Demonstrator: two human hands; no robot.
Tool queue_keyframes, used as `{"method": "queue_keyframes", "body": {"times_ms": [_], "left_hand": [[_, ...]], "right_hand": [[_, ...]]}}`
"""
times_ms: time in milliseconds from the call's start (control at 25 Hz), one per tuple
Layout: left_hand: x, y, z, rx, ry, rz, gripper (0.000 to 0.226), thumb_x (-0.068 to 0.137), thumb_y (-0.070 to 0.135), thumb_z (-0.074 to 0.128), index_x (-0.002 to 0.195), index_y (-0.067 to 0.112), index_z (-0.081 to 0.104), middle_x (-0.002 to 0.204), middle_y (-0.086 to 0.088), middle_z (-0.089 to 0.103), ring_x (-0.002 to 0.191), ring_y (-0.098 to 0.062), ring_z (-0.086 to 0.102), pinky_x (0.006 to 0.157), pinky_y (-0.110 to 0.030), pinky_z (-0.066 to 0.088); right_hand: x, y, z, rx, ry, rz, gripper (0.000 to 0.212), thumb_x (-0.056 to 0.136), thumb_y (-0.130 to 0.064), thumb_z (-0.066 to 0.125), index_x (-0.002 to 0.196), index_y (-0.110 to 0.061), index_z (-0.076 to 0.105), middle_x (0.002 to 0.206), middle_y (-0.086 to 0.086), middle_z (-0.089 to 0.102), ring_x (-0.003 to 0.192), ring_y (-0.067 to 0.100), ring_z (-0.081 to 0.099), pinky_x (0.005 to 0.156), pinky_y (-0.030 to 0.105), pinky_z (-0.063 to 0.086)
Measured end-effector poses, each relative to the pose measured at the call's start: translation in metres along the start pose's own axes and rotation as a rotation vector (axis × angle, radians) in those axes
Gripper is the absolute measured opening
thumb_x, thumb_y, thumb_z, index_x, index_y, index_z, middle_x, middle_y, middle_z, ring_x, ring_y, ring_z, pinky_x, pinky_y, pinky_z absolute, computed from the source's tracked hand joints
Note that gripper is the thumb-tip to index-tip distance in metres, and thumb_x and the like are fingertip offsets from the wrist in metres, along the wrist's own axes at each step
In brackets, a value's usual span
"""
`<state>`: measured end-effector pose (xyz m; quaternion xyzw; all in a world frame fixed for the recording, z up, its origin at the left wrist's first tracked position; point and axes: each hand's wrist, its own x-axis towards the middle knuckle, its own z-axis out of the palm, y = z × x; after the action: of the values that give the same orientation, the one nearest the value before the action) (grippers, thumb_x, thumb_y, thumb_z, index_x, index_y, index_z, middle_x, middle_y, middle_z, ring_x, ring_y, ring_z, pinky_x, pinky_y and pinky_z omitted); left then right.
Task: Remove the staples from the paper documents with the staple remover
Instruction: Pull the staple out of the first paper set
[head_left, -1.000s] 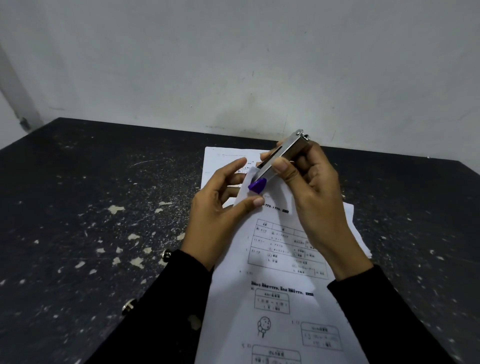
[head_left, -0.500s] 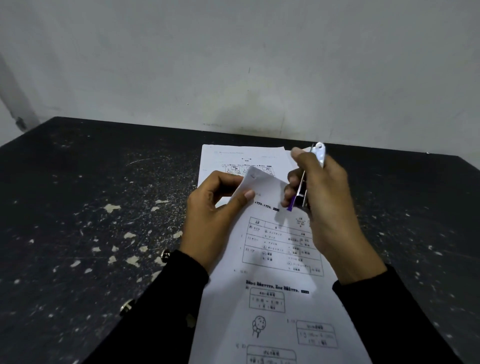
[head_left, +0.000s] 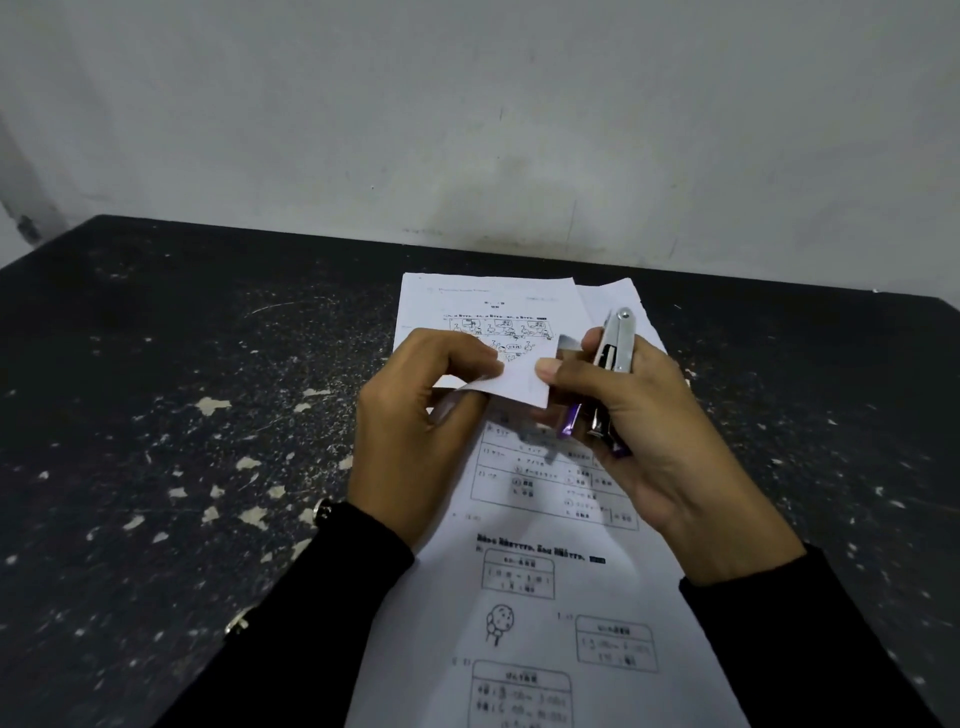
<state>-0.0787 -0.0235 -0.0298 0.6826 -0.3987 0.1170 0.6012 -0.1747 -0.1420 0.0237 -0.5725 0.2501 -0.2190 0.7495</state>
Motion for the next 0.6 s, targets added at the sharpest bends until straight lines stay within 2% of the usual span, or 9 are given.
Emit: {"method": "queue_keyframes", "body": {"times_ms": [160, 320, 600], "left_hand": [[0.0002, -0.0015, 0.001, 0.0, 0.012, -0.042, 0.02, 0.079, -0.006, 0.067, 0.089, 0.011, 0.066, 0.094, 0.002, 0.067, 0.092, -0.005, 0.063, 0.069, -0.017, 0.051], [0.0, -0.0019, 0.0012, 0.028, 0.018, -0.042, 0.022, 0.08, -0.007, 0.067, 0.089, 0.013, 0.066, 0.092, 0.003, 0.067, 0.091, -0.003, 0.062, 0.068, -0.017, 0.05], [0.0, -0.0021, 0.0019, 0.046, 0.025, -0.037, 0.018, 0.082, -0.002, 0.067, 0.091, 0.013, 0.066, 0.091, 0.008, 0.066, 0.087, -0.002, 0.061, 0.064, -0.019, 0.051]], "right_hand": [[0.0002, 0.0028, 0.0002, -0.034, 0.006, -0.037, 0.025, 0.08, 0.005, 0.067, 0.074, -0.015, 0.052, 0.061, -0.004, 0.068, 0.062, 0.01, 0.072, 0.057, 0.025, 0.06], [0.0008, 0.0056, 0.0011, -0.026, 0.03, -0.05, 0.023, 0.08, 0.004, 0.068, 0.079, -0.013, 0.053, 0.071, -0.001, 0.068, 0.067, 0.013, 0.074, 0.057, 0.026, 0.06], [0.0012, 0.0065, 0.0009, -0.042, 0.04, -0.054, 0.022, 0.081, 0.0, 0.068, 0.078, -0.015, 0.052, 0.073, 0.002, 0.07, 0.07, 0.017, 0.074, 0.061, 0.03, 0.061]]}}
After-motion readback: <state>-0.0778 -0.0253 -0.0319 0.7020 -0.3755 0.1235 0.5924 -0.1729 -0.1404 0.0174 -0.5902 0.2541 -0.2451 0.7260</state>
